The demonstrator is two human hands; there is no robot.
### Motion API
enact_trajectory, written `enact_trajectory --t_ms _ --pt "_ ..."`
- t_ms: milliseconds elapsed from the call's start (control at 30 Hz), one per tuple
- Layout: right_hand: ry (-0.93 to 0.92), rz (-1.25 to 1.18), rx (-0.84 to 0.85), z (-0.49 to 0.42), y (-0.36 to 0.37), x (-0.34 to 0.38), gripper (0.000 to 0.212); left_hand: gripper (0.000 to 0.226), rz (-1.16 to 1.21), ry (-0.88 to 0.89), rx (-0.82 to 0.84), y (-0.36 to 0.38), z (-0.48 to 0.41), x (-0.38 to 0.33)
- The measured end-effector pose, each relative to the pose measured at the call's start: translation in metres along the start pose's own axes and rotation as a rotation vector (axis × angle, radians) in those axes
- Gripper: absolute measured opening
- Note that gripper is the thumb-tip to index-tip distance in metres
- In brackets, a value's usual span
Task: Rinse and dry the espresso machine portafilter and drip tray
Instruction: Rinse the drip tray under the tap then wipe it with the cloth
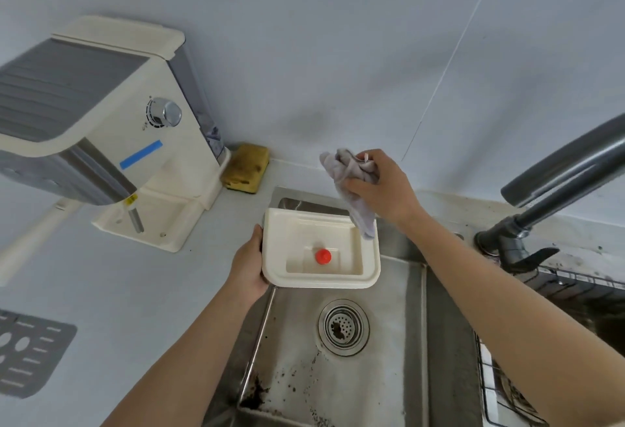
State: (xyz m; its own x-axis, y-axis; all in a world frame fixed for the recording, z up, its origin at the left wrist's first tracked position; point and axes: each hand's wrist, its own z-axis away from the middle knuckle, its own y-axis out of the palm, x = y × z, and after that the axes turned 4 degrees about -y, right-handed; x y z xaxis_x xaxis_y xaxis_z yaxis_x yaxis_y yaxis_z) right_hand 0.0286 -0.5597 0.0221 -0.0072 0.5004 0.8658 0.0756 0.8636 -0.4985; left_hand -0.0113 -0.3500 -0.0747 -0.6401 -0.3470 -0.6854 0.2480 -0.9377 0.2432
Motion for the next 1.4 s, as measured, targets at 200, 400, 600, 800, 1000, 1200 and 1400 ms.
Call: enact_trajectory --t_ms 200,400,600,800,1000,1200,1400 --pt "-0.045 0.156 0.109 0.042 0.042 0.022 0.020 0.041 0.091 -0.021 0.073 0.021 0.018 -0.002" --pt "-0.192 0.409 0.182 0.067 0.069 0.026 0.043 0.046 0.152 0.002 0.249 0.020 0.033 -0.006" --pt "-0.187 0.404 0.325 0.083 0.070 0.035 0.040 0.049 0.205 -0.001 0.318 0.017 0.041 -0.013" --pt "-0.297 0.550 0.470 0.105 0.055 0.037 0.044 0.053 0.125 -0.003 0.212 0.011 0.046 -0.016" --pt "-0.319 0.786 0.584 0.115 0.031 0.023 0.048 0.041 0.022 0.067 0.032 0.007 0.048 -0.013" --pt "-0.216 0.955 0.596 0.110 -0.001 0.000 0.039 0.040 -0.059 0.102 -0.050 -0.005 0.046 -0.013" --pt "-0.214 0.781 0.354 0.098 -0.017 0.013 0.040 0.039 -0.113 0.135 -0.045 -0.005 0.051 -0.010"
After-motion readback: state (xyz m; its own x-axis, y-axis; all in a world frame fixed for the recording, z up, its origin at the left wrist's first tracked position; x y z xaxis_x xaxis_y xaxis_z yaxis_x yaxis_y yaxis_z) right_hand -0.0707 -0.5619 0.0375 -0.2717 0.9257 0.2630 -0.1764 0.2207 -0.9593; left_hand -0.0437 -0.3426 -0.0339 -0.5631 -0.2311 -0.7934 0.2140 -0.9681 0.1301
